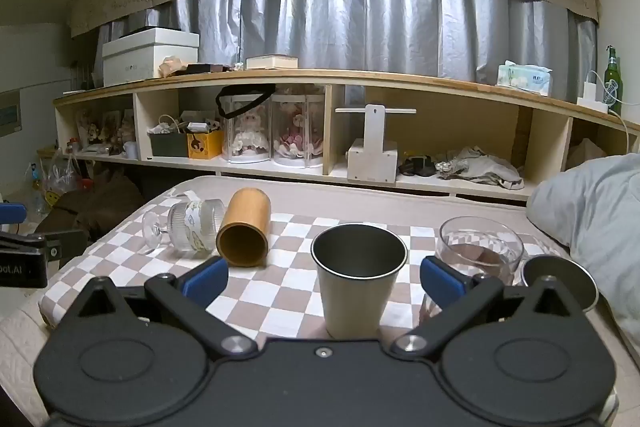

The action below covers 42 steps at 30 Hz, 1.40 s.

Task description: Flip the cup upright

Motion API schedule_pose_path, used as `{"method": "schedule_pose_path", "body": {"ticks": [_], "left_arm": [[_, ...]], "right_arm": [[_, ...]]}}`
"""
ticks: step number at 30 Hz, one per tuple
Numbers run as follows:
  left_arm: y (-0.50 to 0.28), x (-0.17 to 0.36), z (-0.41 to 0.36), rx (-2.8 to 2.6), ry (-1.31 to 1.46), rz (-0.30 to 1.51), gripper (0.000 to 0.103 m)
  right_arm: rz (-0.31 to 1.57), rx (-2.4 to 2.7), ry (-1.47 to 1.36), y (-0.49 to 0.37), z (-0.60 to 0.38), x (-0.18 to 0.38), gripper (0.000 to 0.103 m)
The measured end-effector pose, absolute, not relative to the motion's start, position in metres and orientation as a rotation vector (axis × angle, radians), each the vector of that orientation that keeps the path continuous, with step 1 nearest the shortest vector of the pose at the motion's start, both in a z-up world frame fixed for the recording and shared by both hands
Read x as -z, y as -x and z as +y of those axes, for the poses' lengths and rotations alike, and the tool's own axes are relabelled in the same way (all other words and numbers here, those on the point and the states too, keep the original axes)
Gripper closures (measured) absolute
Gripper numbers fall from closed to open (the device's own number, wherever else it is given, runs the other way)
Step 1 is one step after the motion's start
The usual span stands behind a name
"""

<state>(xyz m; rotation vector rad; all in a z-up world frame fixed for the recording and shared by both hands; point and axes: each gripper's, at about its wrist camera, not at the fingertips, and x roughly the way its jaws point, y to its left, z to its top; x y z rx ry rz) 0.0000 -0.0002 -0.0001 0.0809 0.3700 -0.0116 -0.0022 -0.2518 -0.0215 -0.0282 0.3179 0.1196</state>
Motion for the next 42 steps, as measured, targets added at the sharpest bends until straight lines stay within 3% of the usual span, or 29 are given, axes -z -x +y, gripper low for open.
{"method": "schedule_pose_path", "body": {"ticks": [42], "left_arm": [[-0.0006, -0.0017, 0.0001, 0.011, -0.080, 0.376, 0.000]], "right_arm": [[0.322, -0.119, 0.030, 0.0019, -0.2517, 0.0218, 0.000]]}}
